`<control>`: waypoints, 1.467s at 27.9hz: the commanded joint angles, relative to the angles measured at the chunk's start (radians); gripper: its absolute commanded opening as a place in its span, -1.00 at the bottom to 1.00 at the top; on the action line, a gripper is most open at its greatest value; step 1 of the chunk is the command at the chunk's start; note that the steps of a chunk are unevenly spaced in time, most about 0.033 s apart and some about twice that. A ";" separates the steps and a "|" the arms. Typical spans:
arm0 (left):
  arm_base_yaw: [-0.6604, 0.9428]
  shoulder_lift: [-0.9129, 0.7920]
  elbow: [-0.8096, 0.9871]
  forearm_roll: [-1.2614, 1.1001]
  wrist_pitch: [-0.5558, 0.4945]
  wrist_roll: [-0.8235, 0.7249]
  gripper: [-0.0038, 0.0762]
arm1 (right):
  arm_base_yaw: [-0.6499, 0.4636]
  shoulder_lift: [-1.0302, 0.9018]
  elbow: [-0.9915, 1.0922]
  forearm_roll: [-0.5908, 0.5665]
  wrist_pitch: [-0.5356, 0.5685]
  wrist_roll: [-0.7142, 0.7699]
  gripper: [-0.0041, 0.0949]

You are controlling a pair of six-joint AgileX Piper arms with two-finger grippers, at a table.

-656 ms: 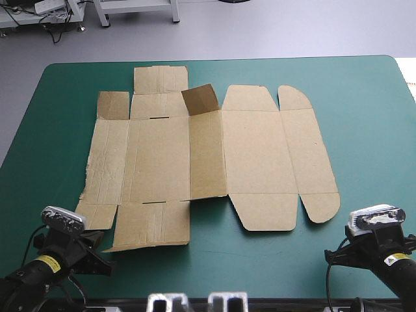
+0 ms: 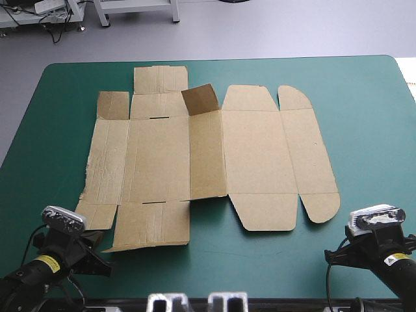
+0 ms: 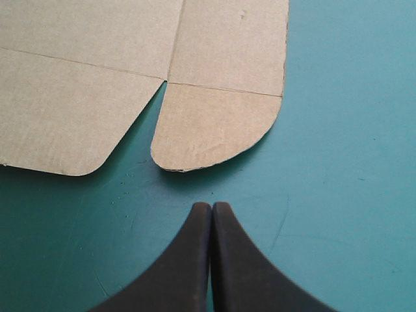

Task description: Fold the box

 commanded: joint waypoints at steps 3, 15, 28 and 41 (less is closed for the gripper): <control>-0.003 0.024 -0.159 -0.008 -0.031 0.003 -0.93 | 0.002 0.006 -0.022 0.025 -0.051 0.000 -0.97; -0.003 0.328 -0.579 0.162 -0.078 0.077 -0.93 | 0.002 0.006 -0.022 0.025 -0.051 0.000 -0.97; 0.082 0.674 -0.657 0.658 -0.091 -0.289 -0.93 | 0.002 0.006 -0.022 0.021 -0.051 -0.002 -0.97; 0.712 0.917 -0.681 -0.190 -0.061 0.063 -0.87 | 0.002 0.006 -0.022 -0.013 -0.062 -0.007 -0.97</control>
